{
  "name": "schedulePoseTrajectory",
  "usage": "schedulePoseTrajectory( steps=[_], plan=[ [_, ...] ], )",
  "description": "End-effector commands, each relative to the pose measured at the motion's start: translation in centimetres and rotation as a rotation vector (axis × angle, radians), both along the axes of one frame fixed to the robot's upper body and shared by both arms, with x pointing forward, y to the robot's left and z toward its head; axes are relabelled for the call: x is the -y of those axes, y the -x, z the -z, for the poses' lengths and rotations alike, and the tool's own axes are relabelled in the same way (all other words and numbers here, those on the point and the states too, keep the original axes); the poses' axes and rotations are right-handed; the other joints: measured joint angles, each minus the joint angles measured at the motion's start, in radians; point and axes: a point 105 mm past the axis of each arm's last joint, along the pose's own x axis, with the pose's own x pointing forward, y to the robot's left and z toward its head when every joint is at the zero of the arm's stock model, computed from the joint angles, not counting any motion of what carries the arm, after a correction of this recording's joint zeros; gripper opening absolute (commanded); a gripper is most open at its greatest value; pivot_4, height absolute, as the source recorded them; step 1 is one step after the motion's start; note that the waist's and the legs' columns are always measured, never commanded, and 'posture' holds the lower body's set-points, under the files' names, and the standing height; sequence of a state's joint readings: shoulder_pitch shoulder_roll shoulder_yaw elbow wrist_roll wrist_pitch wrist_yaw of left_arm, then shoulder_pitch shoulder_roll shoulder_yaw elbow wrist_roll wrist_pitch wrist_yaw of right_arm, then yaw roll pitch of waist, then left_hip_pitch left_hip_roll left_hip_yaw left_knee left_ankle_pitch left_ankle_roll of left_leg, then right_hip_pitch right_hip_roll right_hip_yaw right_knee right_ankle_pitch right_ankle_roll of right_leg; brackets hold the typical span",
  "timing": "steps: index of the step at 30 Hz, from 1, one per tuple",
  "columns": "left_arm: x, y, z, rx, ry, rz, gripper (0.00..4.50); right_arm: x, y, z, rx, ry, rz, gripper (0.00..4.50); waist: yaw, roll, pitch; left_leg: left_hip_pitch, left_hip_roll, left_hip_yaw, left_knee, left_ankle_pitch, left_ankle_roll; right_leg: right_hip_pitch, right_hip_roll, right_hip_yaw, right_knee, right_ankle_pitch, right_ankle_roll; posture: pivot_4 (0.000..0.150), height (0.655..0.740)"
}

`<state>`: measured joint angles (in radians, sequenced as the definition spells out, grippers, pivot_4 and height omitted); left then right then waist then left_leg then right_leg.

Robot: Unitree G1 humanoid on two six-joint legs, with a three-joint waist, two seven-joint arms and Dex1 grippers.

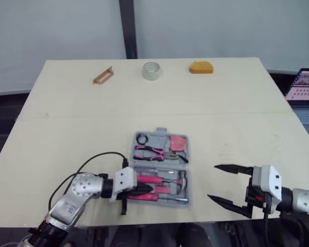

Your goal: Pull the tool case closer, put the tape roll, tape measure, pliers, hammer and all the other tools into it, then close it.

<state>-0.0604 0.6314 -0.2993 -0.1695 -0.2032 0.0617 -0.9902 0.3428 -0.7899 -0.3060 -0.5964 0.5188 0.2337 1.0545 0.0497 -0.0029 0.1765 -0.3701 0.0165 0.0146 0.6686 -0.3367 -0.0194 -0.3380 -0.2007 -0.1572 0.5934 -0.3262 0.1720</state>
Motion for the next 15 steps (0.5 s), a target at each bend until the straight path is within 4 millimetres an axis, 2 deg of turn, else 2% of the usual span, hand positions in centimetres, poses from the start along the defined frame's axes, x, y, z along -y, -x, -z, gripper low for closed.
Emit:
schedulePoseTrajectory(
  steps=[1,15],
  plan=[
    [0.2,0.6,0.4,0.012,-0.004,0.045,0.04,-0.3,0.4,-0.8,0.001,-0.021,-0.030,4.50,0.001,0.000,0.000,0.000,0.000,0.000,0.000,0.000,0.000,0.000,0.000,0.000,0.000,0.000,0.000,0.150,0.7400],
    [0.1,0.7,1.9,-0.013,-0.060,0.076,0.04,-0.4,1.1,-1.0,-0.049,-0.028,-0.091,4.50,0.000,0.000,0.000,0.000,0.000,0.000,0.000,0.000,0.000,0.000,0.000,0.000,0.000,0.000,0.000,0.150,0.7400]
  ],
)
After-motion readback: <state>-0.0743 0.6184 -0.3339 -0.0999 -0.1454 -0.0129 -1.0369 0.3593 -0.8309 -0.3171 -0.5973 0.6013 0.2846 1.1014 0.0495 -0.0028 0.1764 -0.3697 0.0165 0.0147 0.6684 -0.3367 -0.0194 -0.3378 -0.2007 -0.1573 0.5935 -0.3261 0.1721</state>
